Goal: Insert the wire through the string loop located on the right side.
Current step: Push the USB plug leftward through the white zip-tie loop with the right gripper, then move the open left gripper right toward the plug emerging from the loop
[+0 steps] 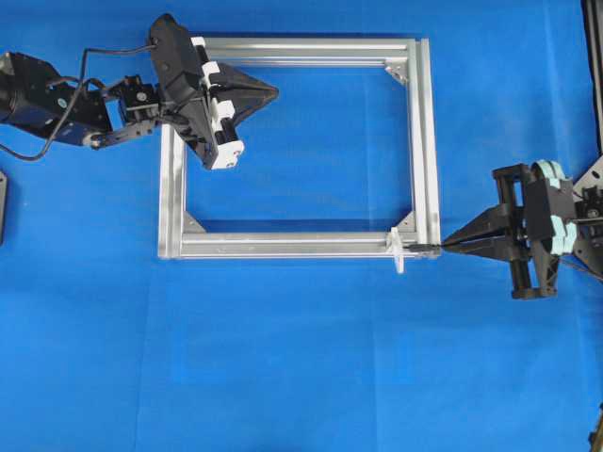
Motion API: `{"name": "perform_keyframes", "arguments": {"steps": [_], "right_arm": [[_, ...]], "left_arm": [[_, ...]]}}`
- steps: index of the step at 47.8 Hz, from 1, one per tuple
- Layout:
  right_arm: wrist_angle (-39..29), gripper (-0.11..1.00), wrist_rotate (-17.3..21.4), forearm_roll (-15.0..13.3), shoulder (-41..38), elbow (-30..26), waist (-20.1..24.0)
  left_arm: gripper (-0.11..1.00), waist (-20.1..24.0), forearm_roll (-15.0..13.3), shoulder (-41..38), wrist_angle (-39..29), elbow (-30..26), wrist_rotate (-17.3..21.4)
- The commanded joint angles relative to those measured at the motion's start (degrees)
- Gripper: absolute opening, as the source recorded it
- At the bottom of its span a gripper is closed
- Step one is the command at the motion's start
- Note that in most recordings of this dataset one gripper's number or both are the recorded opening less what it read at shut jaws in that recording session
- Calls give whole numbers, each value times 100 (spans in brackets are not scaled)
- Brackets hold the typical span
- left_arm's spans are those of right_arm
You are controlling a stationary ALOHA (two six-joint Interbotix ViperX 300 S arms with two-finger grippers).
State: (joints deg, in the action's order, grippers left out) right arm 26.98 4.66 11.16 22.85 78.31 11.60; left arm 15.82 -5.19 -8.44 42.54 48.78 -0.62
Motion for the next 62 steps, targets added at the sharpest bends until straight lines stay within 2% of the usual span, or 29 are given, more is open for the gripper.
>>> {"name": "perform_keyframes", "arguments": {"steps": [1,23,44,50,62], "right_arm": [[272,-4,-9,-9,-141,-167,-9],[747,-4,-26,-9,-1002,-633,-18],[844,-4,-26,-9,-1090,-686,-18],[844,-4,-26,-9,-1081,-694,-18],[853,-4,-35,-9,-1090,-694,-18]], "left_arm": [[0,-18,18,185,26,-44,-9],[0,-9,18,193,26,-44,-9],[0,-105,18,193,26,-18,-18],[0,-360,18,193,44,-9,-62],[0,-1468,18,158,88,-18,-167]]}}
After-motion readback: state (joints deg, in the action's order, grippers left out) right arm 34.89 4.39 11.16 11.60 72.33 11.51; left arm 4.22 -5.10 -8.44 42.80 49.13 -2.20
